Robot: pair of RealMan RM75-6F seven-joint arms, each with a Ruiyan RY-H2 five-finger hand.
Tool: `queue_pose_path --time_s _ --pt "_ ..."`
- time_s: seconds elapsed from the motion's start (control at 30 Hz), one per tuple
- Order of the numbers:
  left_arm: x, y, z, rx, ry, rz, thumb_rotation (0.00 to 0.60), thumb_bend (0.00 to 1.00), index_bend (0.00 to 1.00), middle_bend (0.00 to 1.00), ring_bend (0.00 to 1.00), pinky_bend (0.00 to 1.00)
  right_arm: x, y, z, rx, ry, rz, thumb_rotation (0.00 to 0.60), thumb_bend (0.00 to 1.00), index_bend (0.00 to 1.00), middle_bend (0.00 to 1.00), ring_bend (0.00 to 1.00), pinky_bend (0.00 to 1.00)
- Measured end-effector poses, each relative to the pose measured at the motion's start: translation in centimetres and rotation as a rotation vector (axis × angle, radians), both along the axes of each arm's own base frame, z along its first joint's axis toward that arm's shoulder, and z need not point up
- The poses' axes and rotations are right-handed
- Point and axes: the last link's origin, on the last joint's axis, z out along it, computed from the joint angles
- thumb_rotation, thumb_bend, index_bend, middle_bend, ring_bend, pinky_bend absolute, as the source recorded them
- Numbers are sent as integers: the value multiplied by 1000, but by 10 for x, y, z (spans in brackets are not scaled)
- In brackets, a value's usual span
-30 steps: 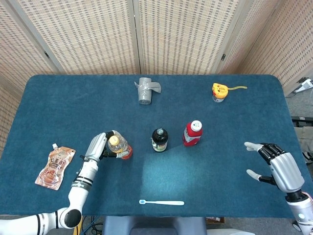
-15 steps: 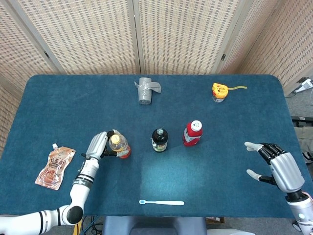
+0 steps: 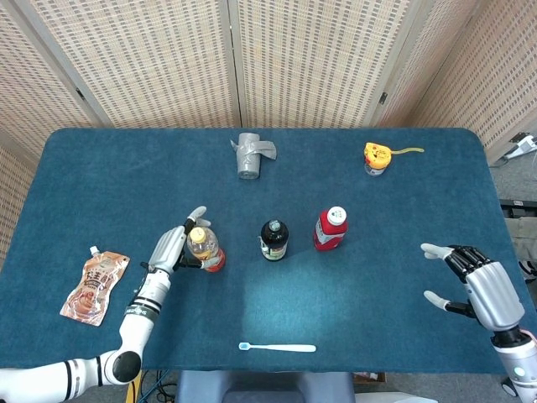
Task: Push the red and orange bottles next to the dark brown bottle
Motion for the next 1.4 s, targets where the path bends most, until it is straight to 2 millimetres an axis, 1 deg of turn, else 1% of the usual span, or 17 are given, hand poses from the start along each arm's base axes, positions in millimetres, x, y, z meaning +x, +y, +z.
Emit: queue_pose_path --time_s 0.17,0.37,0.53,0.63,0.8,1.07,1.13,1.2,1.27,1.4 --pt "-1 -3 10 1 -4 10 600 24 2 129 324 421 0 1 1 -5 -1 2 600 0 276 390 327 387" --pt "-3 -14 28 -3 -23 13 600 24 1 128 320 421 0 2 1 -5 2 0 600 0 276 389 328 387" --pt "-7 -28 47 -8 -30 12 600 24 1 128 320 421 0 1 0 -1 9 -3 600 0 276 389 328 387" --pt "-14 -40 59 -13 -20 6 600 24 2 128 320 421 -1 1 -1 -1 13 -10 600 0 276 389 328 387" --pt "-33 -59 77 2 67 -23 600 24 5 128 320 421 -3 -1 -1 -9 29 -29 600 0 276 390 328 387" --pt "-69 -94 91 85 296 -100 600 23 44 128 312 421 -7 -7 -4 -26 73 -82 600 0 287 389 327 387" --pt "-78 -104 95 115 371 -122 600 24 77 128 285 421 -9 -9 -5 -26 82 -95 600 0 298 389 327 387" --pt "-86 -115 100 144 443 -141 600 24 144 128 252 421 -11 -11 -5 -28 96 -117 600 0 314 389 327 387" --pt "-92 -124 106 173 498 -154 600 24 206 129 239 421 -14 -13 -6 -28 117 -148 600 0 329 389 328 387" --pt "-107 -145 119 219 582 -146 600 24 259 133 238 421 -19 -16 -7 -20 161 -210 600 0 337 389 327 387"
